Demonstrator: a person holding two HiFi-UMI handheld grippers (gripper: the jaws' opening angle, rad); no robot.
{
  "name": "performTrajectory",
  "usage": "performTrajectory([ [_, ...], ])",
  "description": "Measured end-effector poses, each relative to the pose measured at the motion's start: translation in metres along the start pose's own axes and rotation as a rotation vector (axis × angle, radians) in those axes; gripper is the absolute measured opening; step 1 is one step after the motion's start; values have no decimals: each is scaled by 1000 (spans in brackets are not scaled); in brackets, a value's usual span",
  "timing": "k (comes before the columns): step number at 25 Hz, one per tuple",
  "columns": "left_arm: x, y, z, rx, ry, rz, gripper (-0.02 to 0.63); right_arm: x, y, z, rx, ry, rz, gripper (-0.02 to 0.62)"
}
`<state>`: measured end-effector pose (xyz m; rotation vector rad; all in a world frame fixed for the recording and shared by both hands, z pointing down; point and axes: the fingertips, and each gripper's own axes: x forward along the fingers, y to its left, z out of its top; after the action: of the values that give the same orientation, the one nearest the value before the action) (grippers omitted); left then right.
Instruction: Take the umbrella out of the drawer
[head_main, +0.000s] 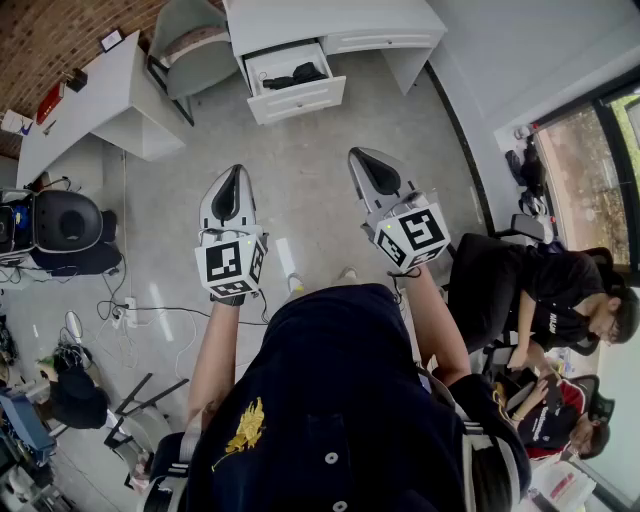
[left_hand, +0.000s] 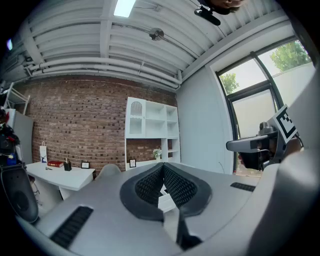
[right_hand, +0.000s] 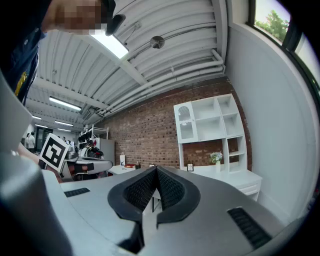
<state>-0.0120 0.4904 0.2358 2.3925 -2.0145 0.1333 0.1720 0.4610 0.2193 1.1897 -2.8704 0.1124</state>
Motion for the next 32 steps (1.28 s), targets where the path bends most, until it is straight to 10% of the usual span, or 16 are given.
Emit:
performTrajectory([
  [32, -20, 108, -26, 3, 0, -43, 17, 47, 50, -5, -64, 27, -170, 28],
])
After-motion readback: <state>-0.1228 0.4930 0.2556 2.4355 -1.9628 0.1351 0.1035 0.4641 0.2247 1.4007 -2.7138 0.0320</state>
